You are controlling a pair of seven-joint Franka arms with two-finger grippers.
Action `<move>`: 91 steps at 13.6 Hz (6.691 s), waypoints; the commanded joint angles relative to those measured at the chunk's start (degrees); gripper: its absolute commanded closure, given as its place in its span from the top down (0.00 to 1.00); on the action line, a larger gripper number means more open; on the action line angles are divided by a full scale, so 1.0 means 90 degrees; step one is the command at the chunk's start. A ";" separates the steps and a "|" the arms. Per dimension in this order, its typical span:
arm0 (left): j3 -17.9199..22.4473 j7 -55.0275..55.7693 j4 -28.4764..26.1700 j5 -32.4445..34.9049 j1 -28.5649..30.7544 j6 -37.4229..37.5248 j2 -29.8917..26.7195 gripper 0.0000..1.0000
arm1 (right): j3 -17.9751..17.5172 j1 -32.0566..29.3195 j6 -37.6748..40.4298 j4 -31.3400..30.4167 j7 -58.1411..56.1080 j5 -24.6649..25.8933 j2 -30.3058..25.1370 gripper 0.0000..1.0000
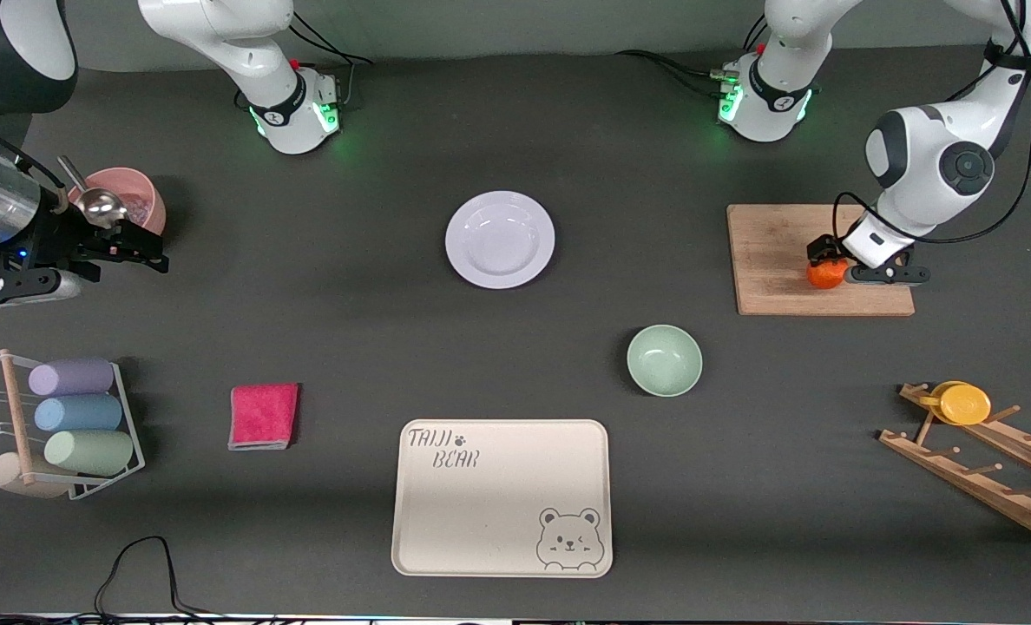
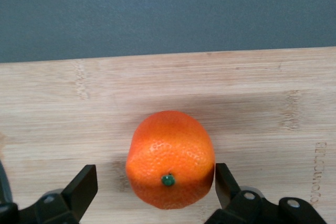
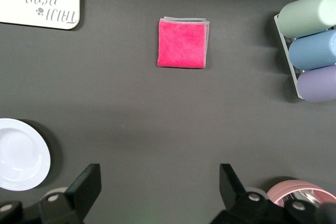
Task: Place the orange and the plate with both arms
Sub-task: 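Reach the left gripper down to the orange on the cutting board, then grasp the orange with the left gripper and carry it over the plate, then lower the orange onto the plate while the right gripper reaches the plate, then release the orange and withdraw the left gripper while the right gripper approaches, then grasp the white plate rim with the right gripper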
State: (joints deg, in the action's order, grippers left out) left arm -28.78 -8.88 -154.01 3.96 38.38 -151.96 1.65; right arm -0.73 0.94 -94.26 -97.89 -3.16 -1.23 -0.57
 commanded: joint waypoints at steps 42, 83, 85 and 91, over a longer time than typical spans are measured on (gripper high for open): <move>-0.0084 1.0772 0.6361 0.1866 -0.8035 0.2937 0.3813 1.00 | 0.0043 0.0216 -0.1117 -0.2185 -0.3036 -0.6627 0.1383 1.00; -0.0406 0.1026 0.5364 -0.0898 -0.0543 0.6493 -0.1277 1.00 | 0.0033 0.3079 -0.2730 -0.4914 -0.9961 -1.3125 0.3237 0.00; -0.0416 0.1026 0.5316 -0.0898 -0.0553 0.6493 -0.1287 1.00 | 0.0033 0.3059 -0.2662 -0.4894 -0.9903 -1.3115 0.3247 0.00; -0.0426 0.1026 0.5257 -0.0898 -0.0602 0.6474 -0.1268 1.00 | 0.0033 0.2718 -0.2183 -0.4865 -0.8890 -1.2775 0.2848 0.00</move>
State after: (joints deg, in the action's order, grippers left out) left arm -33.19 1.45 -105.80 -3.43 33.48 -93.85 -8.48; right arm -0.45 26.87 -115.50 -141.81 -87.69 -117.32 27.72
